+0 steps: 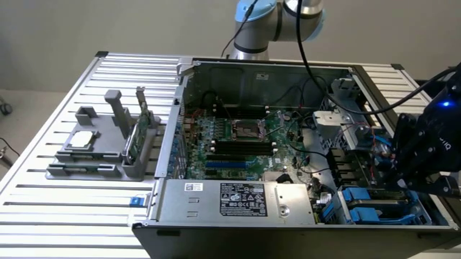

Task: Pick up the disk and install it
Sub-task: 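Insert the disk into the insertion slot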

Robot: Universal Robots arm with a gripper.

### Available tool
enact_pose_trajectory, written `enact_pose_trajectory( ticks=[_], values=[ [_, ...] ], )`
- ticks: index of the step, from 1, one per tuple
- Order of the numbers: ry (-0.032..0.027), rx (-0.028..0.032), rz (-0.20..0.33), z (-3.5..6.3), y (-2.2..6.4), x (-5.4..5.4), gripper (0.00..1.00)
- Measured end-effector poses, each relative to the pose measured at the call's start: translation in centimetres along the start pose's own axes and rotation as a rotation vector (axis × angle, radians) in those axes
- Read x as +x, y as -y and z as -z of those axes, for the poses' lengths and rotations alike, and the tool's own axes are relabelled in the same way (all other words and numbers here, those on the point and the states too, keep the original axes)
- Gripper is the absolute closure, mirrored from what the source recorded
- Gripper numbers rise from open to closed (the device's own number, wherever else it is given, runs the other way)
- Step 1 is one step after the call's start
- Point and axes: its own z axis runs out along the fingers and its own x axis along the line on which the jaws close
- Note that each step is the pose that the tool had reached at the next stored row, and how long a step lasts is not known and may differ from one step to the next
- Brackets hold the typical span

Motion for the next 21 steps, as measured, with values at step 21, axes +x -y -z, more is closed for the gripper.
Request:
enact_pose_trajectory(
  ticks=[21],
  values=[
    [0.0339, 0.0071, 0.016, -0.63, -0.19, 0.62, 0.84]
  ],
)
